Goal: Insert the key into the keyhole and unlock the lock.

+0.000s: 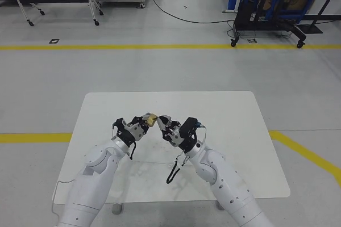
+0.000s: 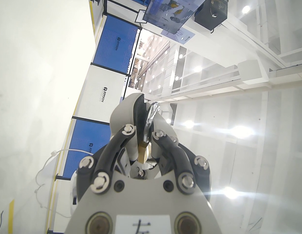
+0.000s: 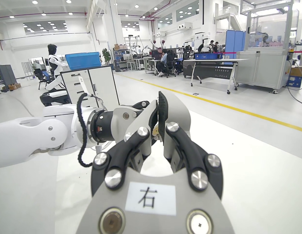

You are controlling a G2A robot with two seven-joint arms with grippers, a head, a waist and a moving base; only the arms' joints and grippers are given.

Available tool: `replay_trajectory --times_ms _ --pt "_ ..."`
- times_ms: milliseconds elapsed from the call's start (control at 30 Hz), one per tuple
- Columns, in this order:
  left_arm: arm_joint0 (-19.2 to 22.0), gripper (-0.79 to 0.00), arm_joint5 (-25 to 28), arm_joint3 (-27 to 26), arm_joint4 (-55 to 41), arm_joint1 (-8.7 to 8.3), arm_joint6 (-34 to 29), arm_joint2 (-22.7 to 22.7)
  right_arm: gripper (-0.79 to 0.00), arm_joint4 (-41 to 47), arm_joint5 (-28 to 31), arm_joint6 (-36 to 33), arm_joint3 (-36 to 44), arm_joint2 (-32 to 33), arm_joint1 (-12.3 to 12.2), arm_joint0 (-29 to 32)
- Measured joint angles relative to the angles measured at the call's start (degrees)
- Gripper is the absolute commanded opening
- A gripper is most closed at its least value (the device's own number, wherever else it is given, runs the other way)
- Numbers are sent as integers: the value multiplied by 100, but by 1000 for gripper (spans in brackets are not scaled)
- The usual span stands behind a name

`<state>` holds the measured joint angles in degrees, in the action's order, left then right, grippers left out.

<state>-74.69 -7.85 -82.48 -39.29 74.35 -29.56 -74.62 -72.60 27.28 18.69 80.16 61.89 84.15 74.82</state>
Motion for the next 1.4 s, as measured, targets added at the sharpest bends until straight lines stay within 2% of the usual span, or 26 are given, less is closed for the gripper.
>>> replay_trajectory --times_ms 567,1200,1333,1400 --pt "-4 -785 67 3 -33 -6 72 15 -785 -18 -91 -354 -74 -52 -54 -89" --pt "-14 -785 194 -5 -155 7 239 14 -785 -106 -15 -831 76 -32 -168 90" --pt "-37 -785 363 -33 -175 11 278 -13 -785 642 217 -483 33 7 -141 157" --pt "-62 -785 571 -70 -128 14 335 -34 -785 1366 446 -253 -49 36 -113 213"
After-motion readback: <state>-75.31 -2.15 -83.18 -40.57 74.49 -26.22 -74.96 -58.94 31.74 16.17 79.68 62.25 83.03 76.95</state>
